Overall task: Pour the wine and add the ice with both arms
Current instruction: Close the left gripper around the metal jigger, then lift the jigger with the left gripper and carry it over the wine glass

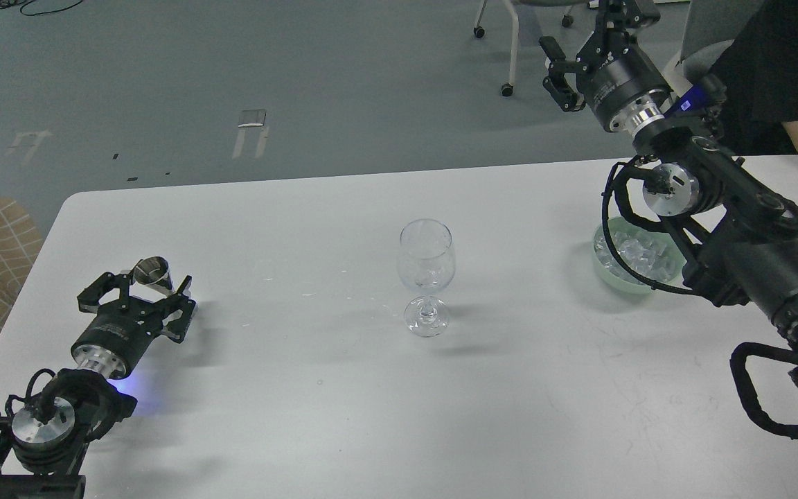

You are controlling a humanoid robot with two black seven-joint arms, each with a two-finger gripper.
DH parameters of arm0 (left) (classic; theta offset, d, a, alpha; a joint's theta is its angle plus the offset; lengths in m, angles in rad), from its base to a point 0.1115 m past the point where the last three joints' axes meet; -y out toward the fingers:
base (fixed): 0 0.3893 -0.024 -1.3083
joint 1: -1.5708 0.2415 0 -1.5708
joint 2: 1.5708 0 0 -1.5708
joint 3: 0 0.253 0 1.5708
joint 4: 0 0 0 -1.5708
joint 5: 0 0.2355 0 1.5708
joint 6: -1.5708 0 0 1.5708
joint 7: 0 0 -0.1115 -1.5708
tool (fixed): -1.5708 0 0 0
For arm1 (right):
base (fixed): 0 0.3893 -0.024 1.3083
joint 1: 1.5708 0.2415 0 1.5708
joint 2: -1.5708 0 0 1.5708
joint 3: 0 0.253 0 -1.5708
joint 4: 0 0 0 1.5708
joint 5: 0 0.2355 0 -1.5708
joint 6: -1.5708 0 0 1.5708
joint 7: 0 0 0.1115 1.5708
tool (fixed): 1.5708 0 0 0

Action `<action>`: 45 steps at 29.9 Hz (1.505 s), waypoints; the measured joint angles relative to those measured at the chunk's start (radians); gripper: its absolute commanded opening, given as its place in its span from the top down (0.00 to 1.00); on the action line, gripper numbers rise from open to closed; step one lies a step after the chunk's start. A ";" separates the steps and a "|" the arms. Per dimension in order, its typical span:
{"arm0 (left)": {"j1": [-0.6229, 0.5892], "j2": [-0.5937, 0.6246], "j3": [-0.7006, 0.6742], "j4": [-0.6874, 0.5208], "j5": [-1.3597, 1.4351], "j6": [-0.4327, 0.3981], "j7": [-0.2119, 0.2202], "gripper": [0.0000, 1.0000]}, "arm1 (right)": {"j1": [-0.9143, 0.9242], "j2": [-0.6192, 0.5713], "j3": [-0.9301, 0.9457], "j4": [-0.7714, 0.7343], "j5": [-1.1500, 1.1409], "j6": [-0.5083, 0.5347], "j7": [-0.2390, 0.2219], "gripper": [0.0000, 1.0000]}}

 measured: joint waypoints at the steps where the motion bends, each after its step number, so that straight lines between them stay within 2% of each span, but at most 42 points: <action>1: 0.000 0.000 0.000 0.001 0.003 0.000 -0.001 0.49 | 0.000 0.000 0.000 0.000 0.000 0.000 0.000 0.00; 6: 0.000 -0.001 0.000 0.001 0.009 -0.008 -0.001 0.59 | 0.001 -0.001 0.000 0.000 -0.001 0.000 0.001 0.00; 14: 0.001 -0.004 0.014 0.001 0.014 -0.048 0.012 0.67 | 0.001 -0.002 0.000 -0.001 -0.001 0.000 0.002 0.00; 16: 0.001 -0.004 0.026 0.001 0.014 -0.055 0.015 0.71 | 0.001 -0.002 0.000 -0.001 -0.001 0.000 0.002 0.00; 18: 0.001 -0.004 0.031 0.001 0.014 -0.058 0.015 0.80 | 0.001 -0.002 0.000 0.000 -0.001 0.000 0.002 0.00; 20: 0.001 -0.004 0.032 0.001 0.014 -0.060 0.015 0.83 | 0.001 -0.002 0.000 0.000 -0.001 0.000 0.002 0.00; 24: 0.001 -0.004 0.033 0.001 0.013 -0.069 0.015 1.00 | 0.001 -0.002 0.000 0.000 -0.001 0.000 0.002 0.00; 37: -0.024 0.000 0.030 -0.015 0.012 -0.080 0.025 1.00 | 0.003 -0.002 0.000 0.000 -0.001 -0.001 0.002 0.00; 45: -0.082 0.036 0.035 -0.085 0.014 -0.020 0.064 1.00 | 0.003 -0.002 0.000 -0.002 -0.001 -0.001 0.002 0.00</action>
